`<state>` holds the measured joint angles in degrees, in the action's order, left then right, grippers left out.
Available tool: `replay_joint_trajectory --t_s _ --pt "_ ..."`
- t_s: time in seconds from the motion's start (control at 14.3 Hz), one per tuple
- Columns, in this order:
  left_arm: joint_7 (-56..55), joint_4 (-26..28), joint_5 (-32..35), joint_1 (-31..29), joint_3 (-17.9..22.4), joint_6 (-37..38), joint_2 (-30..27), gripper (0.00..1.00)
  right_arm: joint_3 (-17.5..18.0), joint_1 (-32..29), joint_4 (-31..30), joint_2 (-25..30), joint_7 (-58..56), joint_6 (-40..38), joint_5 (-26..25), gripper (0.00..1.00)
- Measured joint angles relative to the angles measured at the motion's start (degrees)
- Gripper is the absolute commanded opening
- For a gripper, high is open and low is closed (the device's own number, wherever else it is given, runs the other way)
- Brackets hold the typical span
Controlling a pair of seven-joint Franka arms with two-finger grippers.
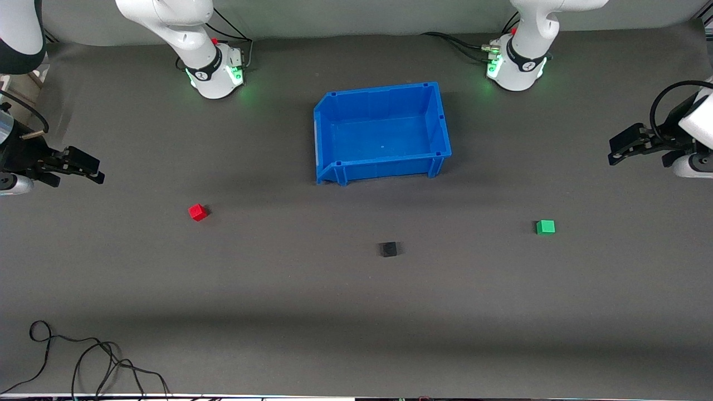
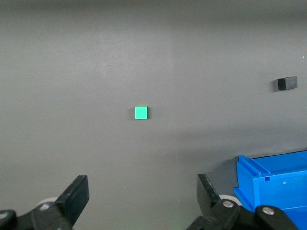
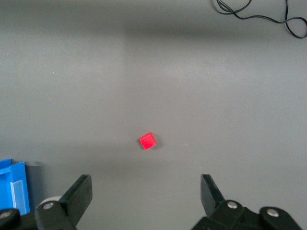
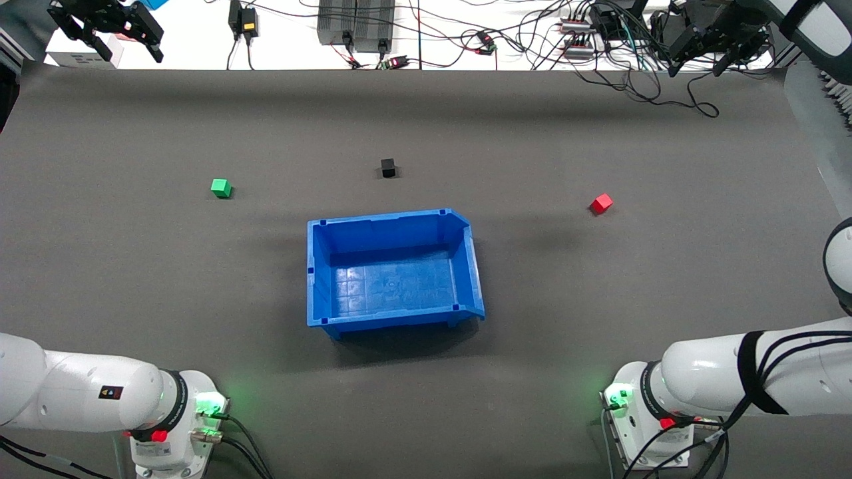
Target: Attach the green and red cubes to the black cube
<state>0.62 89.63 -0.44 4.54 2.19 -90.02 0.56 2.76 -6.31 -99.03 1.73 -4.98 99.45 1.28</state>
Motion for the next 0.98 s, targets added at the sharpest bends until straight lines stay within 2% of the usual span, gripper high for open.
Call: replay_joint_trajectory --t_s 0.49,0.84,0.98 --pt "0.0 0.0 0.0 0.0 0.1 0.0 0.2 1.00 0.0 0.0 0.0 -0.3 0.2 0.0 -0.2 0.99" --pt "-5.9 0.0 -0.9 -1.1 0.9 1.5 0.3 1.00 0.0 0.0 0.0 -0.3 6.7 0.0 -0.9 0.99" --pt "-10.8 0.0 -1.8 -2.0 1.1 2.6 0.3 1.00 0.0 0.0 -0.7 -0.4 14.4 -0.2 -0.9 0.99"
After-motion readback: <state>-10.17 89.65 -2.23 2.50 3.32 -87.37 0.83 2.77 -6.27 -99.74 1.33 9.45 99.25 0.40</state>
